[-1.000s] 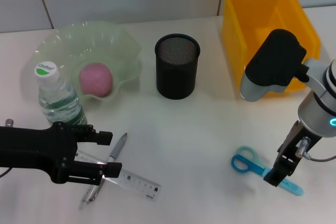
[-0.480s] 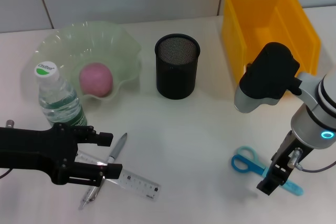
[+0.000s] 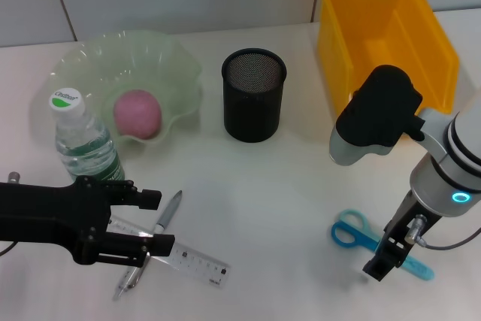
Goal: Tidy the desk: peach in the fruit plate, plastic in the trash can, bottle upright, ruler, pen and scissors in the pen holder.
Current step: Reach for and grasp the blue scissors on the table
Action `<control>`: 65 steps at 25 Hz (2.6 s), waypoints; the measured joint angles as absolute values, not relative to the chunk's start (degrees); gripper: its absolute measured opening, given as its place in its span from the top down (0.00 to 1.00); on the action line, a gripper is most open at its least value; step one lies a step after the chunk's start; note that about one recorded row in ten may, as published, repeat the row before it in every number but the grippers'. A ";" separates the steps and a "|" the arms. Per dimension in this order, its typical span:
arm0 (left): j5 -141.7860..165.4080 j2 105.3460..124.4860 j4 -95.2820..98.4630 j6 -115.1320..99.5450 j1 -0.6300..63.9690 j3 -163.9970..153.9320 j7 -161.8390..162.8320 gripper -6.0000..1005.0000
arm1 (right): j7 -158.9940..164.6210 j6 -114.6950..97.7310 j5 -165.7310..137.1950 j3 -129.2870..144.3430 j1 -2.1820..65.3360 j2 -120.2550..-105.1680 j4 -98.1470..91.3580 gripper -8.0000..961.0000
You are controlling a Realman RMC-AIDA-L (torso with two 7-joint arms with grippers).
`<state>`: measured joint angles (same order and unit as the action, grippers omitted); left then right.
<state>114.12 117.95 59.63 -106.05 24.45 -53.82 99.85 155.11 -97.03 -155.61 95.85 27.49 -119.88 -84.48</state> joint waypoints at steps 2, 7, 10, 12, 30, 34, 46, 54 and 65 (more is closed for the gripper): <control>114.13 117.95 59.64 -106.07 24.44 -53.80 99.84 0.21 | 155.36 -96.90 -155.71 95.95 27.63 -119.88 -83.98 0.27; 114.16 117.95 59.68 -106.09 24.43 -53.79 99.84 0.21 | 156.31 -96.56 -156.10 95.98 27.87 -119.84 -83.58 0.28; 114.17 117.95 59.79 -106.15 24.43 -53.78 99.84 0.21 | 156.40 -96.43 -156.15 95.98 27.94 -119.82 -83.57 0.28; 114.17 117.95 59.81 -106.17 24.43 -53.78 99.84 0.21 | 156.41 -96.30 -156.16 95.98 27.96 -119.81 -83.46 0.28; 114.17 117.86 59.63 -106.17 24.43 -53.78 99.84 0.21 | 156.84 -95.96 -156.97 95.98 28.58 -119.59 -81.82 0.30; 114.17 117.86 59.65 -106.15 24.33 -53.79 99.84 0.21 | 156.85 -95.96 -156.98 95.98 28.66 -119.60 -81.82 0.30; 114.17 117.86 59.86 -106.13 24.17 -53.79 99.98 0.21 | 156.73 -96.15 -157.06 96.11 28.65 -119.62 -81.82 0.31; 114.17 117.93 59.71 -106.09 24.08 -53.79 99.95 0.21 | 156.78 -96.25 -157.82 96.98 28.71 -119.56 -81.89 0.31; 114.16 117.95 59.92 -106.17 24.08 -53.78 100.19 0.21 | 156.78 -96.61 -157.86 97.21 29.12 -119.50 -81.77 0.50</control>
<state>114.16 117.95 59.92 -106.17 24.08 -53.78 100.19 156.78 -96.61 -157.86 97.21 29.12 -119.50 -81.77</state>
